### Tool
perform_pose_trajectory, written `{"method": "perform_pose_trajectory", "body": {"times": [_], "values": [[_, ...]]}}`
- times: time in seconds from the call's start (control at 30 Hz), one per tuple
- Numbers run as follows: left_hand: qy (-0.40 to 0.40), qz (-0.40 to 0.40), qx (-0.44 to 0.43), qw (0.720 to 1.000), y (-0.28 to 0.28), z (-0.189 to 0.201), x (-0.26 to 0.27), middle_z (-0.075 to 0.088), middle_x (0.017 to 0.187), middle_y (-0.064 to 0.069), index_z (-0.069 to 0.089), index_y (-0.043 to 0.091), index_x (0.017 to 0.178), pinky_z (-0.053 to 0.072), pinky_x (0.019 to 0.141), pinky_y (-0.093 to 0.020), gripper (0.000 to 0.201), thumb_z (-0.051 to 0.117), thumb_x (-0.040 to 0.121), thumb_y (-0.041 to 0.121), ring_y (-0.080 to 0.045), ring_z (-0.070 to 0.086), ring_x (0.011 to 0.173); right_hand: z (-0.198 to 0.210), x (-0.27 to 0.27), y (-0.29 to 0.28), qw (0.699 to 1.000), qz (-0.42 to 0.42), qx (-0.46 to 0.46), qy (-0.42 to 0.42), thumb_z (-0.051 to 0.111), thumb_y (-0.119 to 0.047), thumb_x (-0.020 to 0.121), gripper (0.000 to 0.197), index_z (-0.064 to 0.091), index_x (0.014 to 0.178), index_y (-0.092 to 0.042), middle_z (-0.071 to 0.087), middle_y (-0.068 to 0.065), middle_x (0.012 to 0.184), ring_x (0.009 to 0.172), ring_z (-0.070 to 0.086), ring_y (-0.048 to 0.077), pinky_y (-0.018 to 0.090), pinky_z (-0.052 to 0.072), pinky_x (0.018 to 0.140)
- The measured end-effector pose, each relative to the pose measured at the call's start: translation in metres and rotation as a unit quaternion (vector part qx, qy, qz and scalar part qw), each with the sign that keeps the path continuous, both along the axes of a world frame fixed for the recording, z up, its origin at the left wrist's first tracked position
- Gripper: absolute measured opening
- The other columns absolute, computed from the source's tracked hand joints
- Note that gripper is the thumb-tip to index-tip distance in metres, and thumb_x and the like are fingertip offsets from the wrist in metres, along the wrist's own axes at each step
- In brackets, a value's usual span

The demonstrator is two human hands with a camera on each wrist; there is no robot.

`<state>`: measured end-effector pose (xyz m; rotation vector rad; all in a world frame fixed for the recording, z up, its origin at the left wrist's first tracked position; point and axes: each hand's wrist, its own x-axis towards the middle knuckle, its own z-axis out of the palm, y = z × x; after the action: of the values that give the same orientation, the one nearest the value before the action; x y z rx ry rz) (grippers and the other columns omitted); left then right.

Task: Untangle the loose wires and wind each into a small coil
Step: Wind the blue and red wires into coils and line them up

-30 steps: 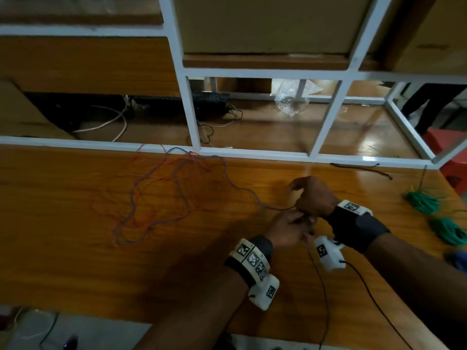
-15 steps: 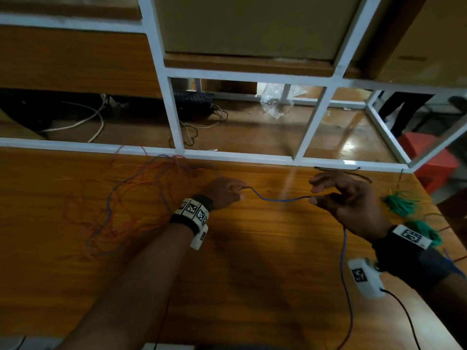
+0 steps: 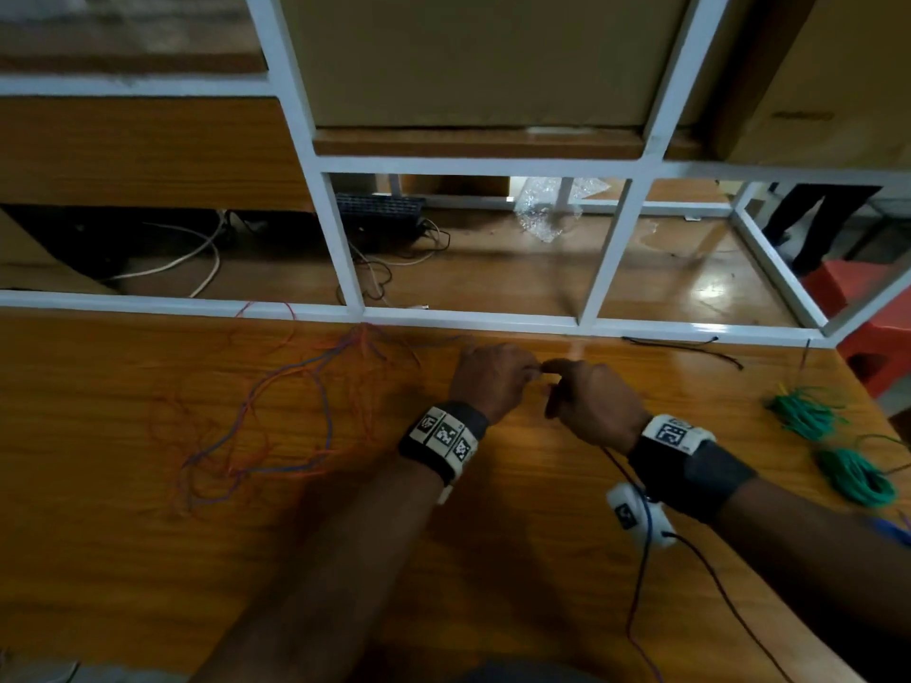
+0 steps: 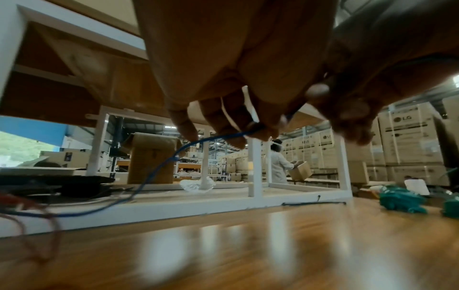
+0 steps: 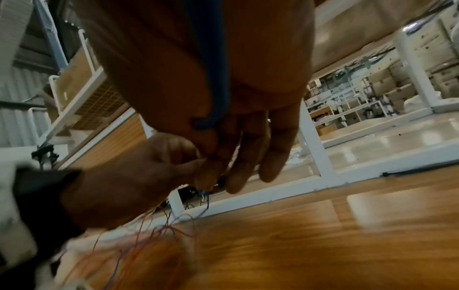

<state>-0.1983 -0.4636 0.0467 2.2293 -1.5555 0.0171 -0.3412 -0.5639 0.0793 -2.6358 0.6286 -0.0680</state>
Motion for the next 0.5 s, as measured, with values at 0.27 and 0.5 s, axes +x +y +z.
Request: {"method": "perform_pose_trajectory", "body": {"times": [0.27, 0.5], "values": [[-0.022, -0.017, -0.111, 0.993, 0.051, -0.014, 0.096, 0.068, 0.099, -0.012, 0.073, 0.011, 0.103, 0.045, 0.094, -0.046, 0.029, 0.048, 0.095, 0.025, -0.031, 0.06, 0.097, 0.009, -0.007, -0.032, 0.983, 0.031, 0.057, -0.172, 0.048, -0.032, 0.107, 0.023, 0.069, 0.112, -0.024, 0.076, -0.017, 0.091, 0.077, 0.069, 0.003, 0.036, 0.055, 0.074], [0.089, 0.008, -0.044, 0.995, 0.065, 0.005, 0.138, 0.072, 0.106, -0.011, 0.072, 0.013, 0.12, 0.049, 0.088, -0.03, 0.025, 0.059, 0.099, 0.011, -0.027, 0.065, 0.099, 0.009, 0.003, -0.048, 0.989, 0.017, 0.009, -0.144, 0.041, -0.043, 0.105, 0.032, 0.065, 0.106, -0.022, 0.072, -0.003, 0.082, 0.069, 0.064, 0.019, 0.038, 0.048, 0.063]]}}
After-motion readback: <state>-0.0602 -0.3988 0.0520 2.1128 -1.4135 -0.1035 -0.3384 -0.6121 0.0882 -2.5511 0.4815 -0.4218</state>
